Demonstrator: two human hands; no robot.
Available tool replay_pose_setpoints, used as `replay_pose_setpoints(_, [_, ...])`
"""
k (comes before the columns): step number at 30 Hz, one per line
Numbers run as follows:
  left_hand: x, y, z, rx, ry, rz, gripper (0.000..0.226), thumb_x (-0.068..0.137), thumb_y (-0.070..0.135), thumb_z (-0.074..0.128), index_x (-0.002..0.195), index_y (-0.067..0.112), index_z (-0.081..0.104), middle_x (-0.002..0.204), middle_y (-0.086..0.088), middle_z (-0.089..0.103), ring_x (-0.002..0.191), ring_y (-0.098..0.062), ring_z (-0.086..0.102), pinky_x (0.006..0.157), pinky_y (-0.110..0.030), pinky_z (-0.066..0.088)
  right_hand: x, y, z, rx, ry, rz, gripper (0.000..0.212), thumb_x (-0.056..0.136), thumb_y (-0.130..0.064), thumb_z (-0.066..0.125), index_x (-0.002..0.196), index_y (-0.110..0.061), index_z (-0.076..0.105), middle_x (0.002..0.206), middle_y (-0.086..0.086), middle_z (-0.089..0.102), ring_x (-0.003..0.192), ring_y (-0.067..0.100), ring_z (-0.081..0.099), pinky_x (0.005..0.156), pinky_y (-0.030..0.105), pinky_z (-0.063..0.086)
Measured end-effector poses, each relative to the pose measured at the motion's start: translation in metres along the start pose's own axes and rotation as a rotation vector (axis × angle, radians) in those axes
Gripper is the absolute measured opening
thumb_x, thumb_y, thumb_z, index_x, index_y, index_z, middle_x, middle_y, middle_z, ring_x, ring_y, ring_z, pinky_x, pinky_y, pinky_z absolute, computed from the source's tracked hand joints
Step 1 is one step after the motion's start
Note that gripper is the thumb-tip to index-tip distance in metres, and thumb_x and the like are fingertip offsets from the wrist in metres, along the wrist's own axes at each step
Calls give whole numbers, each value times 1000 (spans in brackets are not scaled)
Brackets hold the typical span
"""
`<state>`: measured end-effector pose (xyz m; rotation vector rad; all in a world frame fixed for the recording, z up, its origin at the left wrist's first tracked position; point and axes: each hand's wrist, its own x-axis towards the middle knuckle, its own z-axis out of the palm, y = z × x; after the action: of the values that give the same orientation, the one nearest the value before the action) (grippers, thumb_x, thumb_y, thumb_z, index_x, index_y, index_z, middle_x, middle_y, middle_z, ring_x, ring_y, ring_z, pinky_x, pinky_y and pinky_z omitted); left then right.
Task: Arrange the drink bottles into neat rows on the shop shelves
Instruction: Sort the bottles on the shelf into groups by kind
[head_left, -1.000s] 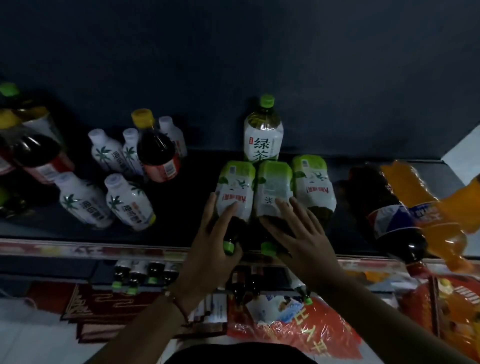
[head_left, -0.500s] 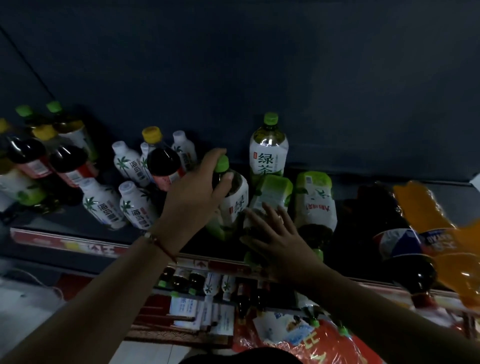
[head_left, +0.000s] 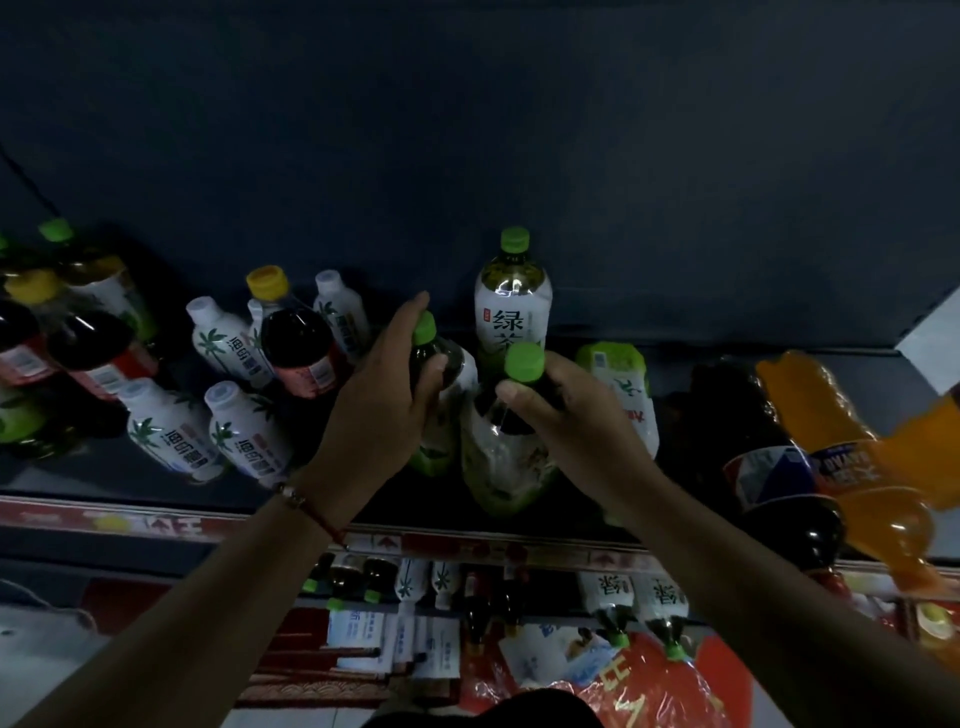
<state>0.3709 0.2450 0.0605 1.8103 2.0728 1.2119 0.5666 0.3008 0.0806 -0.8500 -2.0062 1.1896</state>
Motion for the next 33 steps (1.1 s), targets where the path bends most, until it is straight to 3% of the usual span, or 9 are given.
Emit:
replay_pose_setpoints(7, [-3, -13, -3, -5, -79, 90, 89, 90, 37, 68, 157, 22, 11, 154, -7, 37, 143, -18, 37, 113, -43, 38, 1, 4, 18, -44, 92, -25, 16, 97, -34, 55, 100, -21, 63, 98, -3, 67, 92, 13, 64, 78, 44, 54])
replay_pose_setpoints(12, [-5, -6, -4, -70, -129, 46, 95, 85, 21, 75, 157, 22, 13, 156, -8, 30, 144, -17, 29, 117, -36, 30, -5, 1, 22, 21, 127, 18, 13, 98, -27, 53, 106, -19, 61, 101, -2, 66, 95, 13, 64, 80, 36, 55])
replay_pose_setpoints(16, [-14, 5, -14, 20, -57, 97, 69, 92, 33, 61, 152, 19, 31, 159, -9, 23, 147, -21, 25, 117, -39, 30, -10, -3, 24, -27, 143, 46, 17, 100, -27, 51, 114, -26, 59, 108, -14, 65, 103, 3, 61, 84, 21, 49])
replay_pose_setpoints(19, [-30, 28, -22, 44, 6, 302, 49, 95, 29, 56, 142, 15, 49, 157, -11, 28, 147, -21, 25, 117, -37, 28, -26, 4, 14, -208, 181, 138, 47, 97, -45, 49, 142, -33, 40, 138, -11, 52, 125, 4, 49, 100, 33, 47])
replay_pose_setpoints(22, [-52, 53, -13, -44, -188, 416, 46, 96, 30, 54, 142, 24, 48, 150, -1, 40, 139, -11, 35, 109, -23, 30, -56, 13, 2, -364, 170, 196, 61, 92, -54, 48, 147, -33, 32, 149, -7, 40, 130, 9, 45, 103, 39, 47])
replay_pose_setpoints(25, [-65, 70, 11, -113, -394, 428, 50, 94, 38, 50, 143, 36, 40, 149, 9, 37, 136, -1, 30, 104, -17, 26, -88, 25, -18, -584, 206, 208, 65, 85, -46, 49, 147, -32, 33, 154, -6, 31, 130, 7, 41, 101, 30, 47])
replay_pose_setpoints(26, [-68, 76, 25, -111, -410, 433, 51, 94, 38, 51, 144, 35, 40, 150, 9, 35, 136, -2, 29, 104, -17, 26, -101, 34, -30, -650, 232, 234, 66, 84, -43, 50, 147, -32, 32, 156, -5, 28, 134, 12, 38, 103, 36, 46])
replay_pose_setpoints(29, [-73, 92, 72, -50, -385, 427, 58, 93, 34, 58, 147, 29, 39, 153, 0, 33, 140, -14, 30, 107, -28, 37, -133, 67, -70, -821, 305, 324, 69, 83, -42, 53, 148, -27, 32, 157, 5, 26, 142, 32, 28, 106, 56, 41])
replay_pose_setpoints(33, [-70, 97, 140, 296, -389, 371, 94, 81, 49, 73, 156, 26, 20, 163, -15, 9, 149, -39, 12, 113, -56, 33, -150, 100, -109, -883, 295, 397, 78, 83, -26, 70, 150, -19, 31, 157, 10, 23, 143, 36, 26, 105, 55, 42])
